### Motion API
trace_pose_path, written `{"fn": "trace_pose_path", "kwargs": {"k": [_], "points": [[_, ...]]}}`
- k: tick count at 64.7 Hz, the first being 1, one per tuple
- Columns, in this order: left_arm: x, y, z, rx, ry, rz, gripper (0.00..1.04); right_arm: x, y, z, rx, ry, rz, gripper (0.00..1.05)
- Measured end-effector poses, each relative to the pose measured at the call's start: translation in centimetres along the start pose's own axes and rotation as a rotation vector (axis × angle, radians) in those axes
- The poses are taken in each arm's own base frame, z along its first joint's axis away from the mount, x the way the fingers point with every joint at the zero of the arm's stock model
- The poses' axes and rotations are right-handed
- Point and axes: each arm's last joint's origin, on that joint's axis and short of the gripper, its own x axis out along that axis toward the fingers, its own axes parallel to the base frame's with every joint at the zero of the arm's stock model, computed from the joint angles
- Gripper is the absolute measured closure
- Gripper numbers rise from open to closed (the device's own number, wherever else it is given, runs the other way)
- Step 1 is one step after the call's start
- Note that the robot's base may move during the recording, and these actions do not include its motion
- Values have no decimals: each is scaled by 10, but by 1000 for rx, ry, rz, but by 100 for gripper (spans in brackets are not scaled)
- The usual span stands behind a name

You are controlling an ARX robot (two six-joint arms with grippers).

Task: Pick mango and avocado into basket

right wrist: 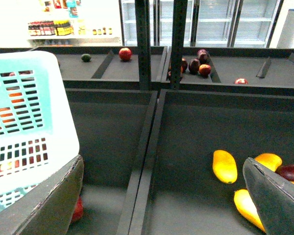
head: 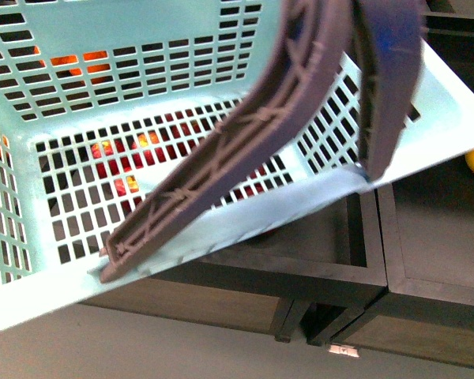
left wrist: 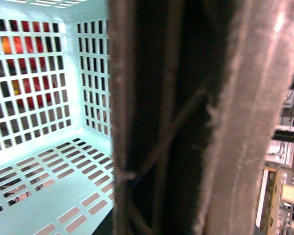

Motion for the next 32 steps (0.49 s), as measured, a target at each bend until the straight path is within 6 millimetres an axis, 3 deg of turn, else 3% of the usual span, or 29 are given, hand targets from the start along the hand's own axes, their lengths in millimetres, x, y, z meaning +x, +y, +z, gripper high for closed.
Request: {"fn": "trace_pose_path", "kwargs": {"k": [10,29,32], "points": [[4,-8,-10,21,23,-22,91,0,0,0,0,0,0,9],[4,-8,-9,22,16,-22,91,0,0,0,0,0,0,9],[4,-8,-9,22,17,-23,91,0,0,-1,40,81,-40,9]]}}
